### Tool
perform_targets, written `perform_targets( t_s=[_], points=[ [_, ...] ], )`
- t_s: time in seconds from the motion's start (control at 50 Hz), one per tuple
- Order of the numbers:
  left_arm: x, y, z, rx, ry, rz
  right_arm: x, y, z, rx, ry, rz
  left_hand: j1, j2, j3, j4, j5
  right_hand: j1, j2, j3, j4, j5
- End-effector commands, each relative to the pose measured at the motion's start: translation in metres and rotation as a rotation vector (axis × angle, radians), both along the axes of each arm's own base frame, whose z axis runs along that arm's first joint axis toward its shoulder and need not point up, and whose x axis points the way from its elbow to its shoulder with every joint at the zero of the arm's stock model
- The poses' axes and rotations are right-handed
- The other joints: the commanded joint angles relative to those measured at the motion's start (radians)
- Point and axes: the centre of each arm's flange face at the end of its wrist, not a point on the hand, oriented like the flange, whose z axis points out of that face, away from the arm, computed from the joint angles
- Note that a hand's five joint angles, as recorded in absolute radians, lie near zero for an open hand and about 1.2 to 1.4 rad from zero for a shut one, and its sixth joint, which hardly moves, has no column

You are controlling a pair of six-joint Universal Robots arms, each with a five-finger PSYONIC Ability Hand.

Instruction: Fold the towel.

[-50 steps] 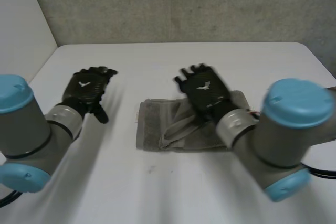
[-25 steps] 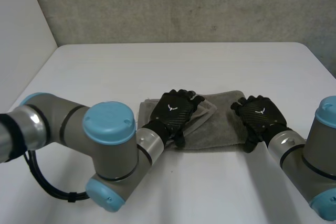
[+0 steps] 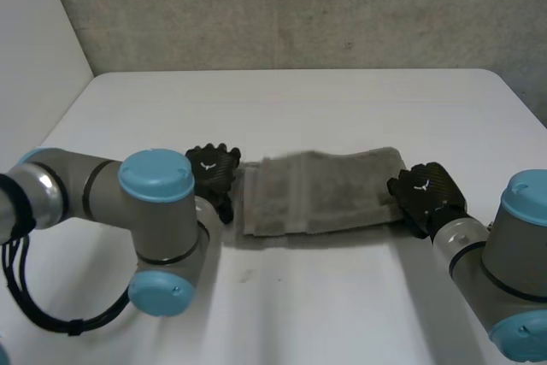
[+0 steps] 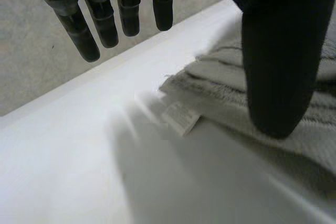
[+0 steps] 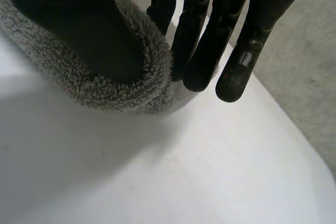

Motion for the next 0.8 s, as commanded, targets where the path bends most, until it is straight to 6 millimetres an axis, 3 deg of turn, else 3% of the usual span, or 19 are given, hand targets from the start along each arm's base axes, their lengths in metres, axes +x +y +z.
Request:
perform_targets(
  t_s=[0.02,0.1,0.14,0.16,0.2,0.22,0.24,0.3,0.32,0.36,0.44,0.46,0.48,0.5,0.52,0.6,0.66,0.74,0.8],
  points=[
    [0.009,0.021,0.024,-0.012,0.018,-0.021,0.006,-0.014,0.018,-0.177,0.143,0.034,0.024,0.023,0.023,0.023,0.022,0.477,0.227,0.216,0.206,0.250],
    [0.014,0.026,0.041,-0.038,0.037,-0.021,0.027,-0.012,0.034,-0.272,0.176,0.090,0.015,0.014,0.014,0.014,0.013,0.477,0.227,0.216,0.206,0.250],
    [0.020,0.028,0.054,-0.060,0.051,-0.009,0.068,0.007,0.052,-0.364,0.155,0.213,0.009,0.009,0.008,0.008,0.007,0.477,0.227,0.216,0.206,0.250],
    [0.020,0.028,0.054,-0.060,0.051,-0.009,0.068,0.007,0.052,-0.364,0.155,0.214,0.009,0.008,0.008,0.008,0.007,0.477,0.227,0.216,0.206,0.250],
    [0.027,0.028,0.063,-0.074,0.061,0.007,0.105,0.029,0.059,-0.412,0.113,0.335,-0.002,-0.003,-0.004,-0.004,-0.005,0.477,0.227,0.216,0.206,0.250],
    [0.034,0.025,0.066,-0.078,0.063,0.025,0.120,0.039,0.054,-0.407,0.106,0.392,-0.005,-0.006,-0.007,-0.007,-0.008,0.477,0.227,0.216,0.206,0.250],
    [0.034,0.025,0.066,-0.078,0.063,0.025,0.120,0.039,0.054,-0.407,0.106,0.393,-0.005,-0.006,-0.007,-0.007,-0.008,0.477,0.227,0.216,0.206,0.250],
    [0.048,0.019,0.068,-0.078,0.061,0.067,0.160,0.089,0.021,-0.353,0.093,0.646,-0.008,-0.009,-0.010,-0.010,-0.011,0.477,0.227,0.216,0.206,0.250],
    [0.054,0.017,0.068,-0.076,0.058,0.085,0.160,0.089,0.021,-0.353,0.093,0.647,-0.011,-0.012,-0.012,-0.013,-0.013,0.477,0.227,0.216,0.206,0.250],
    [0.059,0.017,0.064,-0.063,0.053,0.088,0.169,0.116,-0.009,-0.284,0.108,0.766,-0.017,-0.018,-0.018,-0.019,-0.019,0.477,0.227,0.216,0.206,0.250],
    [0.058,0.021,0.060,-0.044,0.051,0.061,0.171,0.118,-0.018,-0.263,0.110,0.773,-0.017,-0.018,-0.018,-0.019,-0.019,0.477,0.227,0.216,0.206,0.250],
    [0.059,0.021,0.059,-0.039,0.051,0.052,0.171,0.114,-0.013,-0.273,0.106,0.745,-0.020,-0.021,-0.021,-0.021,-0.022,0.066,-0.185,-0.196,-0.205,-0.161],
    [0.058,0.021,0.059,-0.037,0.054,0.040,0.171,0.110,-0.006,-0.281,0.096,0.702,-0.020,-0.021,-0.021,-0.021,-0.022,-0.497,-0.747,-0.758,-0.767,-0.723],
    [0.058,0.021,0.059,-0.037,0.054,0.040,0.170,0.110,-0.006,-0.281,0.096,0.702,-0.020,-0.021,-0.021,-0.021,-0.022,-0.502,-0.753,-0.764,-0.773,-0.729],
    [0.057,0.021,0.059,-0.036,0.058,0.030,0.169,0.105,0.008,-0.297,0.073,0.647,-0.020,-0.021,-0.021,-0.021,-0.022,-0.745,-0.995,-1.006,-1.015,-0.971],
    [0.053,0.017,0.066,-0.056,0.079,0.011,0.157,0.087,0.050,-0.267,-0.102,0.480,-0.029,-0.030,-0.030,-0.030,-0.031,-0.745,-0.995,-1.006,-1.015,-0.971],
    [0.050,0.015,0.070,-0.071,0.088,0.004,0.146,0.078,0.069,-0.197,-0.254,0.415,-0.032,-0.033,-0.033,-0.033,-0.034,-0.745,-0.995,-1.006,-1.015,-0.971],
    [0.042,0.010,0.082,-0.095,0.143,-0.002,0.136,0.076,0.084,-0.098,-0.375,0.368,-0.029,-0.030,-0.030,-0.030,-0.031,-0.745,-0.995,-1.006,-1.015,-0.971],
    [0.033,0.012,0.091,-0.092,0.211,-0.017,0.120,0.061,0.092,0.013,-0.456,0.290,-0.023,-0.024,-0.024,-0.024,-0.025,-0.745,-0.995,-1.006,-1.015,-0.971]
  ],
)
